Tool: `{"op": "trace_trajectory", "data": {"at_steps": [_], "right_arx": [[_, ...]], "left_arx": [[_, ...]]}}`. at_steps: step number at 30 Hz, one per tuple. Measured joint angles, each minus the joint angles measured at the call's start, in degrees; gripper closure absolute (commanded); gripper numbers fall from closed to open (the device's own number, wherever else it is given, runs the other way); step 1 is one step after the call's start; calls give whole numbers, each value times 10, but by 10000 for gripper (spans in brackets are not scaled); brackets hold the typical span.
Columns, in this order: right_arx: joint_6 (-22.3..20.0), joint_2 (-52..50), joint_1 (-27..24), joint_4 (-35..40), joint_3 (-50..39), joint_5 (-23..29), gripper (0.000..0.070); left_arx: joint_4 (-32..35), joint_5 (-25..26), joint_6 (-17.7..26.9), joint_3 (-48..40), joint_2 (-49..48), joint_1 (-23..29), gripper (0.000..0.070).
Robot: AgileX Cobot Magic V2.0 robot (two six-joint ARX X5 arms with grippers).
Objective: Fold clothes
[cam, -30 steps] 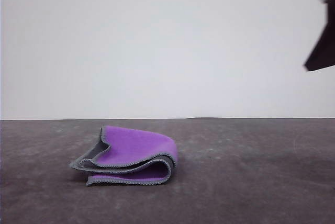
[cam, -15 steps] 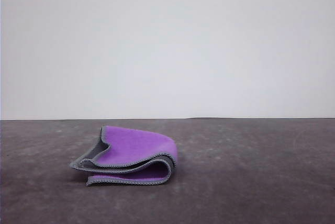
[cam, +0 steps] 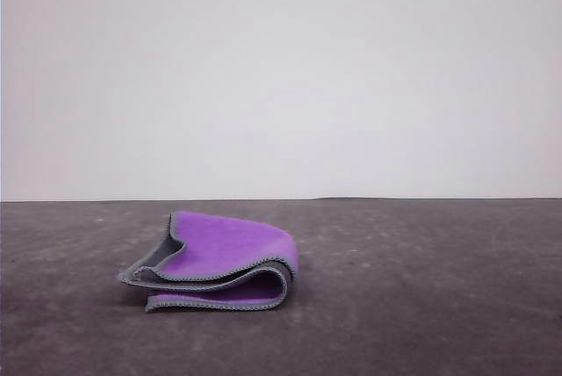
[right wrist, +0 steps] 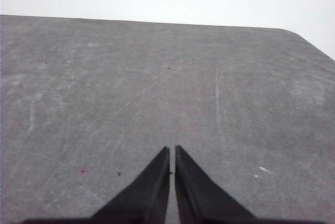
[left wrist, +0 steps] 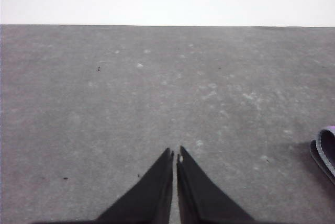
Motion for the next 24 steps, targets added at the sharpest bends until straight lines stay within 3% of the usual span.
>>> {"op": "trace_trajectory", "data": {"at_steps": [24], "right_arx": [[0, 0, 0, 0, 0, 0, 684]], "left_arx": [[0, 0, 0, 0, 0, 0, 700]]}}
